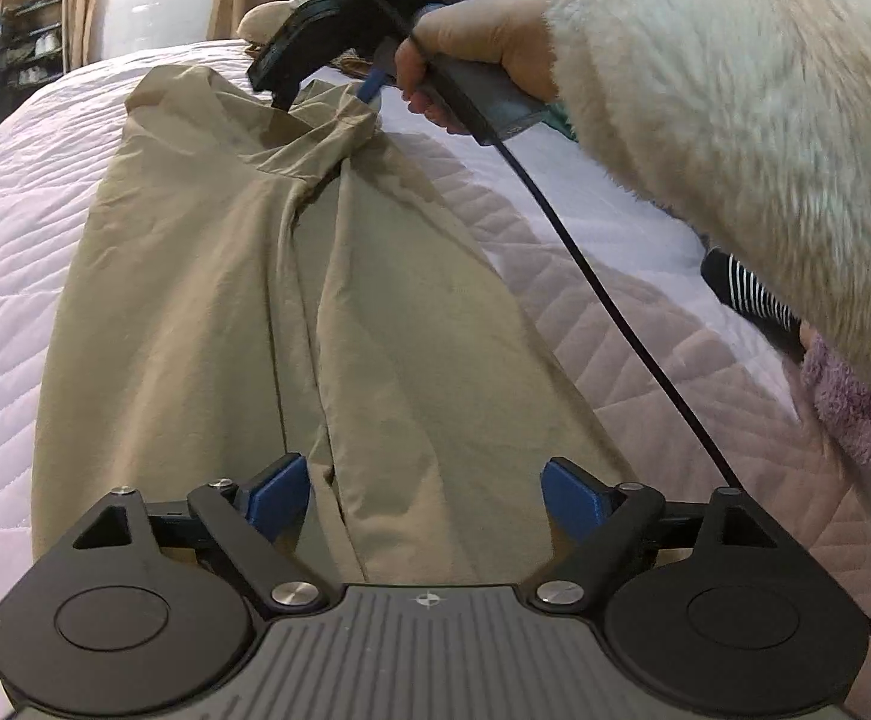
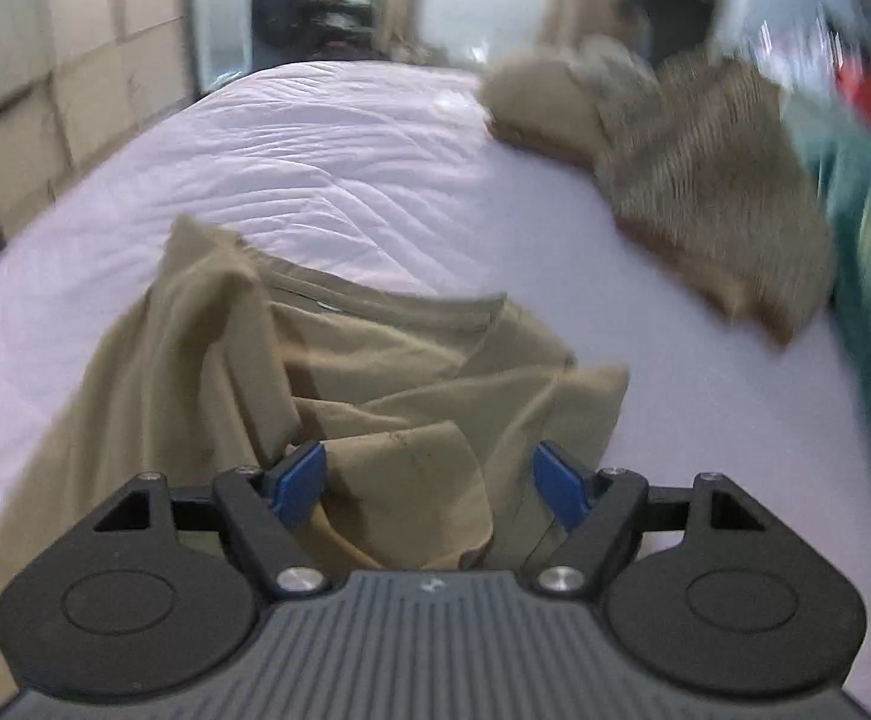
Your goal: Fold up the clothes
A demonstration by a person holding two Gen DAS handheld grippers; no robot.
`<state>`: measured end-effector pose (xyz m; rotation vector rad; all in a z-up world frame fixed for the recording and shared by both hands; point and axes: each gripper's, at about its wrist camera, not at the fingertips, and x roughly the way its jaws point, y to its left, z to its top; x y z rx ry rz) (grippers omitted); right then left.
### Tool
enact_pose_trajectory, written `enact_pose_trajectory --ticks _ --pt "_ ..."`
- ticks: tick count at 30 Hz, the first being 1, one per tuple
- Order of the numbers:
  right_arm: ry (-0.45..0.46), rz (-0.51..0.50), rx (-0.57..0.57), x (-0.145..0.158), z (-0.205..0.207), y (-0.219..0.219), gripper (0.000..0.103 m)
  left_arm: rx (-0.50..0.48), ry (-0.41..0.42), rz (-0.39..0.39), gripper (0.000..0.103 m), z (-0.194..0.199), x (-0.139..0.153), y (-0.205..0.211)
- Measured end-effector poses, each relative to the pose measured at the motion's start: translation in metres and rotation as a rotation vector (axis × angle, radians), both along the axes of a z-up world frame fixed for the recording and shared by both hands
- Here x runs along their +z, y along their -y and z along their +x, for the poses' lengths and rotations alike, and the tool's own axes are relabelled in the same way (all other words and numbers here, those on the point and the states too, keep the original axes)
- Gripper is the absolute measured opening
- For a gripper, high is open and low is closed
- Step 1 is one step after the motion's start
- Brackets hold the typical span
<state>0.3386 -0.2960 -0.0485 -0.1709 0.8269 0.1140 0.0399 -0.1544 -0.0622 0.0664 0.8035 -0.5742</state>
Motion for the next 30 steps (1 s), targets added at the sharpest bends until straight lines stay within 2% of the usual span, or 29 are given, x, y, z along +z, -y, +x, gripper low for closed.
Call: enact_pose_trajectory --ticks 1,3,5,10,11,12,13,14,15,18,20,23,25,26,27,28,29,30 --pt "0.029 -0.03 0.015 0.003 -0.003 -0.004 0.077 -0.004 0.003 0.006 0.088 0.0 0.0 0.001" --pt "0.053 -0.003 0.027 0.01 -0.004 -0.004 0.077 -0.002 0.003 0.005 0.088 -0.001 0.0 0.001" --pt "0.057 -0.019 0.044 0.011 -0.003 -0.007 0.077 0.007 -0.003 -0.009 0.088 0.0 0.001 -0.001" --pt "-0.038 0.028 0.041 -0.009 0.013 -0.004 0.077 0.012 -0.019 -0.022 0.088 0.002 0.002 -0.003" --pt "-0.058 0.038 0.041 -0.013 0.017 -0.003 0.071 0.013 -0.02 -0.023 0.088 0.002 0.002 -0.003" --pt "-0.077 0.048 0.04 -0.017 0.02 -0.002 0.053 0.011 -0.019 -0.021 0.088 0.002 0.002 -0.002" --pt "-0.08 0.051 0.059 -0.016 0.019 -0.005 0.04 0.009 -0.018 -0.019 0.088 0.001 0.002 -0.002" --pt "-0.082 0.055 0.081 -0.014 0.017 -0.008 0.02 0.008 -0.016 -0.017 0.088 0.001 0.002 -0.002" --pt "-0.087 0.038 0.102 -0.013 0.014 -0.013 0.013 0.009 -0.015 -0.016 0.088 0.001 0.002 -0.002" --pt "-0.079 0.045 0.113 -0.007 0.014 -0.016 0.011 0.012 -0.018 -0.016 0.088 0.001 0.002 -0.001" --pt "-0.014 0.139 0.03 0.004 0.013 0.0 0.011 0.015 -0.028 -0.035 0.088 0.003 0.003 -0.004" --pt "0.057 0.223 -0.139 0.014 0.013 0.031 0.011 0.043 -0.053 -0.094 0.088 0.006 0.003 -0.012" --pt "-0.027 0.188 -0.199 -0.001 0.022 0.041 0.013 0.054 -0.067 -0.113 0.088 0.008 0.003 -0.014" --pt "-0.075 0.18 -0.203 -0.01 0.024 0.044 0.016 0.058 -0.074 -0.121 0.088 0.009 0.003 -0.014" --pt "-0.079 0.191 -0.214 -0.006 0.019 0.047 0.018 0.058 -0.08 -0.126 0.088 0.01 0.004 -0.015" --pt "-0.079 0.204 -0.225 0.0 0.014 0.051 0.024 0.061 -0.089 -0.132 0.088 0.011 0.005 -0.016" --pt "-0.079 0.217 -0.237 0.005 0.008 0.054 0.039 0.072 -0.099 -0.138 0.088 0.012 0.007 -0.019" --pt "-0.079 0.23 -0.249 0.011 0.003 0.057 0.049 0.089 -0.109 -0.14 0.088 0.012 0.01 -0.022"
